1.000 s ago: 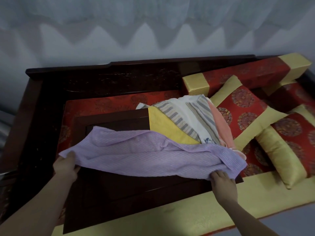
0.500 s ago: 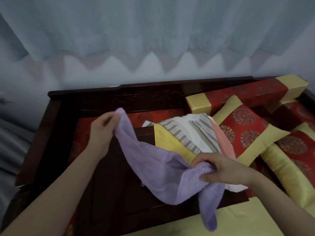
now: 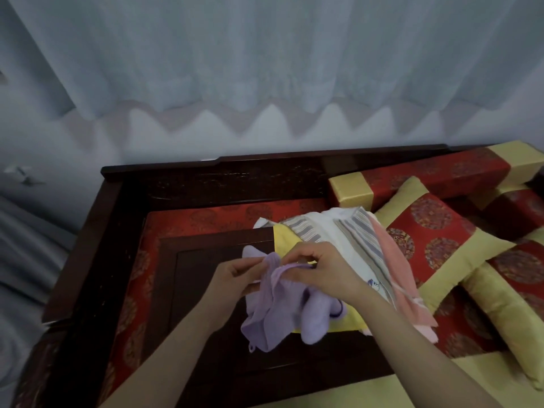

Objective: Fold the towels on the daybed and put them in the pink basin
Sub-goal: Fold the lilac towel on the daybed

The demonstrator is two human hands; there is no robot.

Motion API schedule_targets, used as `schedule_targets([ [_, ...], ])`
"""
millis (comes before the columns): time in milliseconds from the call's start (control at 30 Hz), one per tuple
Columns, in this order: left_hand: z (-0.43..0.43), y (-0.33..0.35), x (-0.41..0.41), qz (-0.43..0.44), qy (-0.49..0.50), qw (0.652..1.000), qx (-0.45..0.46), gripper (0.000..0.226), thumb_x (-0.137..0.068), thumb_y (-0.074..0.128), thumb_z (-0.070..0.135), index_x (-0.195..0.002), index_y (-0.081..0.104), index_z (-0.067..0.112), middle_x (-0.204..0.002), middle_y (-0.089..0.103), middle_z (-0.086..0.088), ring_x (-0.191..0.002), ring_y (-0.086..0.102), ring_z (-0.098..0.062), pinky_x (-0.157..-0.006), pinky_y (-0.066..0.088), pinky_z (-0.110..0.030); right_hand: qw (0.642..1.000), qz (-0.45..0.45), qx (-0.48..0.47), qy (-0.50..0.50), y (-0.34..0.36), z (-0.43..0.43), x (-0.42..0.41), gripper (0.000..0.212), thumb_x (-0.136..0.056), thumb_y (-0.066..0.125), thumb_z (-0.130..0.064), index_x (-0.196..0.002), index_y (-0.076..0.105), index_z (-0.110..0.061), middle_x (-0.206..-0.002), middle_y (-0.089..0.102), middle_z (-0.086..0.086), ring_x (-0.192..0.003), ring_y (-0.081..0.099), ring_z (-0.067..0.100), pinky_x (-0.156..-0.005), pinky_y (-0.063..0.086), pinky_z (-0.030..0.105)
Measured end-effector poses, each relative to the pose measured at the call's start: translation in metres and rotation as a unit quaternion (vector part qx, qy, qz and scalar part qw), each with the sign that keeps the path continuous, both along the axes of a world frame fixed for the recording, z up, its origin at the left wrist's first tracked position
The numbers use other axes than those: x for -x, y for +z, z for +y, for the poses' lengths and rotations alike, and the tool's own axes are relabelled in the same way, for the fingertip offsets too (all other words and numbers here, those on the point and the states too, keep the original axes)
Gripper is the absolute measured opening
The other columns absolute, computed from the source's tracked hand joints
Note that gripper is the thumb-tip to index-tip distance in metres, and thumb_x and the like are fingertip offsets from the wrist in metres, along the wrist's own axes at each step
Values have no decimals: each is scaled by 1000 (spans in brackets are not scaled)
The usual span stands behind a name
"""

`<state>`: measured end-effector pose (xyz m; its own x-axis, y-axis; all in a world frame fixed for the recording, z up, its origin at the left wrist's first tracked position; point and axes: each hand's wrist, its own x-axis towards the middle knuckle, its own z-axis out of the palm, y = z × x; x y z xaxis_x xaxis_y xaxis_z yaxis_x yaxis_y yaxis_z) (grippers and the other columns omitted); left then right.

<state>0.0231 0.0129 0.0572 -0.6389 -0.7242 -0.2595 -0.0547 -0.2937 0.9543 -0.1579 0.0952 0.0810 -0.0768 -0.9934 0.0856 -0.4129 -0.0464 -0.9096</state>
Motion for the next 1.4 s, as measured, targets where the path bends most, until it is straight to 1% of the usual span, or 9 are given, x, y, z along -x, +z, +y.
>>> schedule_targets([
  [100,3,2,-2,11,-26,1000,5,23,-73,65,33,-90,78,25,-95,76,-3,-89,71,-12,-71,55,-20,999,-24,-16,25,-4,-4,-4,9,-77,75,-6,-83,73,-12,-79,71,-4,-74,63,1,-70,47,14],
  [500,-1,-15,-9,-30,-23,990,134,19,-80,69,7,-92,75,21,-88,76,3,-83,70,-9,-73,55,-20,996,-62,-50,-42,-30,-10,-9,15,-73,79,-15,-83,70,-9,-74,73,7,-67,65,19,-63,50,29],
  [633,-13,-31,-38,5,33,999,15,18,-74,74,22,-87,72,10,-89,71,-6,-84,66,-19,-73,56,-28,988,79,-127,42,-49,3,9,16,-71,80,-18,-76,68,-8,-64,59,-8,-57,50,1,-55,38,15],
  [733,-14,-53,-76,46,63,992,-97,41,-55,87,34,-78,65,8,-85,68,-10,-78,66,-22,-66,56,-30,961,194,-175,96,-74,14,21,13,-71,75,-21,-69,65,-13,-64,56,-9,-61,52,5,-59,42,25],
  [833,-2,-85,-104,52,144,974,-167,21,-79,70,16,-87,57,3,-81,72,-11,-72,71,-20,-62,59,-30,896,359,-208,158,-94,17,21,11,-71,61,-26,-65,54,-21,-76,53,-10,-79,54,11,-69,43,35],
  [900,6,-103,-119,10,225,956,-188,12,-94,44,5,-94,55,9,-73,74,0,-66,71,-9,-58,58,-23,878,384,-231,168,-107,18,20,12,-76,55,-30,-66,48,-27,-87,53,-9,-91,51,11,-75,42,36],
  [1067,14,-138,-152,-59,306,925,-216,11,-95,46,9,-100,56,10,-95,59,-7,-85,59,-19,-58,58,-19,947,116,-272,122,-134,9,14,13,-93,55,-26,-85,51,-16,-75,45,-11,-69,42,0,-64,37,18],
  [1300,9,-172,-177,-254,314,903,-150,9,-79,68,-2,-82,64,5,-92,66,-29,-86,64,-41,-83,53,-53,939,148,-280,137,-135,-47,39,15,-86,62,-7,-81,71,-18,-79,66,-6,-74,60,0,-71,47,20],
  [1400,6,-168,-173,-324,267,904,-81,15,-76,74,-1,-75,63,9,-77,68,-22,-75,65,-39,-75,55,-48,914,324,-202,135,-153,-69,28,19,-82,55,-11,-82,73,-17,-105,72,4,-94,61,17,-82,50,37],
])
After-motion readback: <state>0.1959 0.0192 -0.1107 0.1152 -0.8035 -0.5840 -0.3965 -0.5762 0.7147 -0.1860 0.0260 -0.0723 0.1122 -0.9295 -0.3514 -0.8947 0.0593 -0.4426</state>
